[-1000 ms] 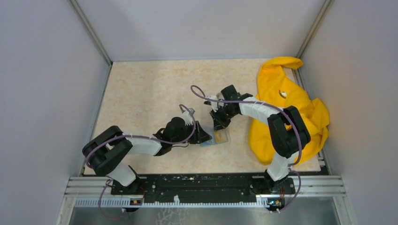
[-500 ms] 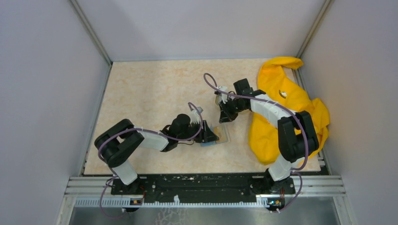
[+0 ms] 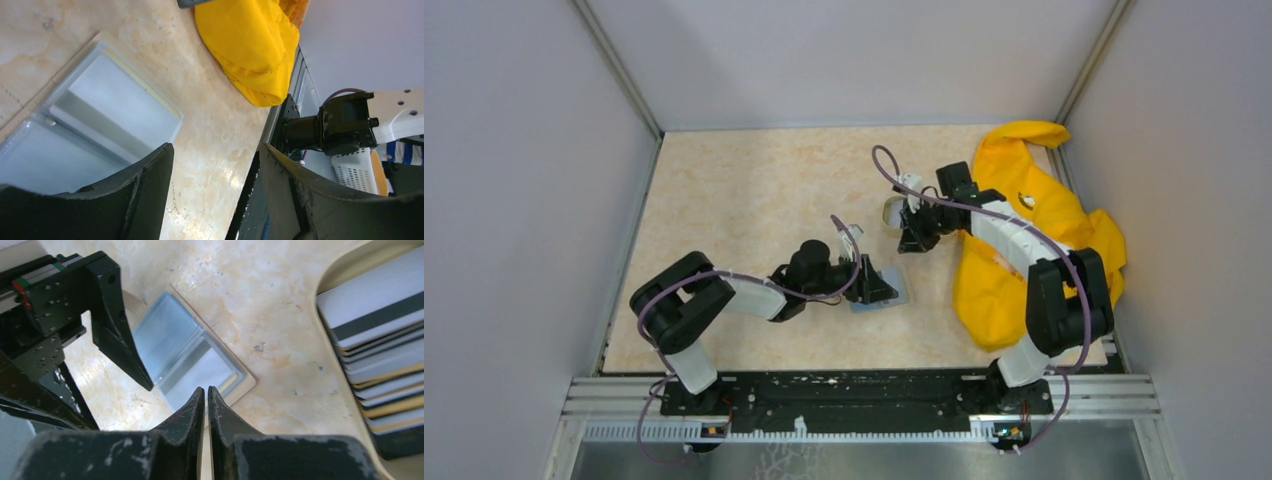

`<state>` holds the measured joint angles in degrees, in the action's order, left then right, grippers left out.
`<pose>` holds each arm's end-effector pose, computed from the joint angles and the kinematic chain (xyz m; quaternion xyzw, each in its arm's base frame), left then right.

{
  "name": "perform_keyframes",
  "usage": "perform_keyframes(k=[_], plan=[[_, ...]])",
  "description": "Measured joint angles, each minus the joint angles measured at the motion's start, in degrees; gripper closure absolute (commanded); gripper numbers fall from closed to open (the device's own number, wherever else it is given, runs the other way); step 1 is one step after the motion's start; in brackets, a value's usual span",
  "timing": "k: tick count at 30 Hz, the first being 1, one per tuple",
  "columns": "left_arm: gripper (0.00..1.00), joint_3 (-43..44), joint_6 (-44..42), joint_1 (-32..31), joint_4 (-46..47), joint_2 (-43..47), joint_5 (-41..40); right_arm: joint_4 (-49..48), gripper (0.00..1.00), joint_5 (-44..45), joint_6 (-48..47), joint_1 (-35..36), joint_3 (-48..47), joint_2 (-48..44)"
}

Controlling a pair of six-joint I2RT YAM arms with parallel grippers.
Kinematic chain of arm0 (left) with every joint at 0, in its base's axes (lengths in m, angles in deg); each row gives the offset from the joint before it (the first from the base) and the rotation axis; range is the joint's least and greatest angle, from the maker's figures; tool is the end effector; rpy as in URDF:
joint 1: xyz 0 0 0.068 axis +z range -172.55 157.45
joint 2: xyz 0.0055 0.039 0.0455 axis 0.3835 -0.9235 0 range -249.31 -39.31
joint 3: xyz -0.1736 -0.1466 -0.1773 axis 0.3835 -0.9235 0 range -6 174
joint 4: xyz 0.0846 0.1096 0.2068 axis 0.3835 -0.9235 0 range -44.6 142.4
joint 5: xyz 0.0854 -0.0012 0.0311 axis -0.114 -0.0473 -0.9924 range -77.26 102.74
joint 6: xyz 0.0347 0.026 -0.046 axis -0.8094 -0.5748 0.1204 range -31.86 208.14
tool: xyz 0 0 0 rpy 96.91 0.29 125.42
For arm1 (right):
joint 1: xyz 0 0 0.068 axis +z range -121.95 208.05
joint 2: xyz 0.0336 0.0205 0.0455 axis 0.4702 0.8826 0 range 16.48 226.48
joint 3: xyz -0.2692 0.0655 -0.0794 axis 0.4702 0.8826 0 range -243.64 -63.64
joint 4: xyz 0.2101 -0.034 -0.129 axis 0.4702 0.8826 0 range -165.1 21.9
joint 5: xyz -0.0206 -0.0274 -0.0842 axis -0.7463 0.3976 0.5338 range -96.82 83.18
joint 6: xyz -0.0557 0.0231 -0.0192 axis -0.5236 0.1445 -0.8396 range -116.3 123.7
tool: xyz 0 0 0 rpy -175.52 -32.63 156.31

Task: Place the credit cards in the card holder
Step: Turn over the card slot in the card holder, then pick up the credit card from the storage box.

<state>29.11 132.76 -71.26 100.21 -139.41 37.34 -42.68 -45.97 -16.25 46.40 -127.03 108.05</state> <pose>0.2054 -0.2645 0.1698 0.1544 0.7813 -0.5394 0.2732 0.2892 0.1283 0.2394 -0.3793 0.8331 0.3207 0.2435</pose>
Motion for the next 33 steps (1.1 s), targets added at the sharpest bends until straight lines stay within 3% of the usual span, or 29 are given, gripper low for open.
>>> perform_keyframes(k=[2, 3, 6, 8, 9, 10, 13, 18, 27, 33], plan=[[0.30, -0.35, -1.84, 0.00, 0.13, 1.79, -0.13, -0.04, 0.91, 0.11, -0.44, -0.90, 0.00, -1.86], [0.30, -0.90, -2.93, 0.00, 0.07, 3.28, -0.52, -0.13, 0.85, 0.31, -0.68, -1.51, 0.02, -3.41], [0.26, -3.37, -7.21, 0.00, -0.83, 10.36, -2.80, -1.64, 0.40, 1.42, -1.36, -3.10, 0.37, -9.11], [0.16, -5.27, -10.32, 0.00, -2.21, 16.63, -5.57, -4.57, 0.07, 2.80, -1.97, -3.85, 1.44, -13.84], [0.06, -6.08, -11.74, 0.00, -3.10, 19.61, -7.10, -6.10, 0.02, 3.45, -1.07, -4.00, 2.03, -15.63], [0.02, -6.86, -12.98, 0.00, -4.02, 22.47, -8.70, -7.76, 0.02, 4.11, -0.09, -4.11, 2.73, -17.27], [0.01, -9.51, -16.37, 0.00, -6.91, 30.60, -14.19, -12.55, 0.02, 5.18, 3.15, -4.37, 3.78, -20.11], [0.01, -14.05, -19.39, 0.09, -12.35, 39.04, -20.59, -16.70, 0.04, 2.36, 12.41, -6.08, 1.84, -14.40], [0.01, -25.53, -16.31, 0.11, -13.05, 47.95, -22.86, -20.63, 0.13, 3.69, 25.92, -14.80, 2.84, -1.99], [0.01, -30.27, -13.88, 0.11, -11.32, 49.55, -23.45, -20.55, 0.20, 7.04, 29.75, -15.08, 2.47, 2.99]])
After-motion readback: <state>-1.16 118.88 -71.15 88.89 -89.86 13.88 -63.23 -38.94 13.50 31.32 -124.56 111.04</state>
